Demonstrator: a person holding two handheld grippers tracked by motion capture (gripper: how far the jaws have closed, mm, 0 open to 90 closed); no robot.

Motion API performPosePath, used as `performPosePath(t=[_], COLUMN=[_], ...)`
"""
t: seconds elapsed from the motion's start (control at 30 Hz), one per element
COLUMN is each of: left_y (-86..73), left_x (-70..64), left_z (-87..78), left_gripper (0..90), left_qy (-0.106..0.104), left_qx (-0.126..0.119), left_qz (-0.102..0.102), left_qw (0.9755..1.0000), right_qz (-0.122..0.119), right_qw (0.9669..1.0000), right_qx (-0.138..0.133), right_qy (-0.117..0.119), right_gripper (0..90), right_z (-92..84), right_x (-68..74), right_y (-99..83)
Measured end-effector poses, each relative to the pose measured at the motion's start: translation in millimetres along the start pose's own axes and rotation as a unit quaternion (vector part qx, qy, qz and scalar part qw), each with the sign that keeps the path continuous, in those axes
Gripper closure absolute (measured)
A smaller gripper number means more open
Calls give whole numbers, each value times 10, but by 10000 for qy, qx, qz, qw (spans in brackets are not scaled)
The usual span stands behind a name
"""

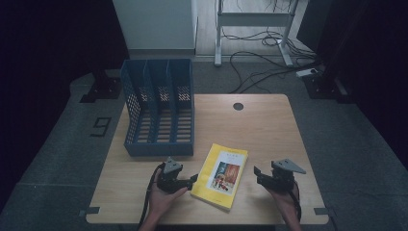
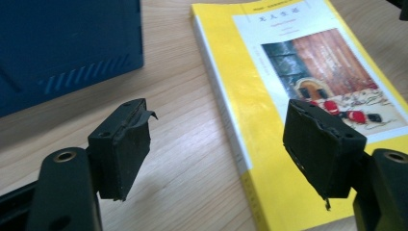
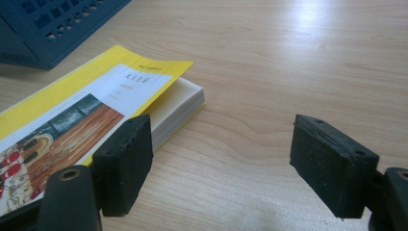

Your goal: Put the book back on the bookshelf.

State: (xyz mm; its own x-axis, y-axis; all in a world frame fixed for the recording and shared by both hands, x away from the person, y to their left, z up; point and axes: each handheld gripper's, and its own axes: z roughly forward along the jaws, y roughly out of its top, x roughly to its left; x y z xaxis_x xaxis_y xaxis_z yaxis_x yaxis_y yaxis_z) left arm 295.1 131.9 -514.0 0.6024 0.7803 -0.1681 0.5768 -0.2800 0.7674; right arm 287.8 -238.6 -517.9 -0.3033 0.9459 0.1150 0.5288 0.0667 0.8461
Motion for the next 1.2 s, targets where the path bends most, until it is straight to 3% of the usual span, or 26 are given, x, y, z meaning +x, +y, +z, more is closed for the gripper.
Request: performPosePath(t=[0.33,1.03,1.2], left_y=[16,46,28], left_x=[-59,-154,-189], left_z=[102,305,374], left_gripper=[247,258,259], left_qy=[-98,-406,-440], left_qx=[79,259,356], left_qz=[-6,-72,9], left_qw=[9999,9988,9984], right_qz=[-62,-363,-294], right_qw=[9999,9987,9988], right_qx=[31,31,-46], right_qy=[77,355,391], right_gripper=[232,234,234], right_z=[25,163,178], right_x=[41,352,410], right_y=[2,165,210])
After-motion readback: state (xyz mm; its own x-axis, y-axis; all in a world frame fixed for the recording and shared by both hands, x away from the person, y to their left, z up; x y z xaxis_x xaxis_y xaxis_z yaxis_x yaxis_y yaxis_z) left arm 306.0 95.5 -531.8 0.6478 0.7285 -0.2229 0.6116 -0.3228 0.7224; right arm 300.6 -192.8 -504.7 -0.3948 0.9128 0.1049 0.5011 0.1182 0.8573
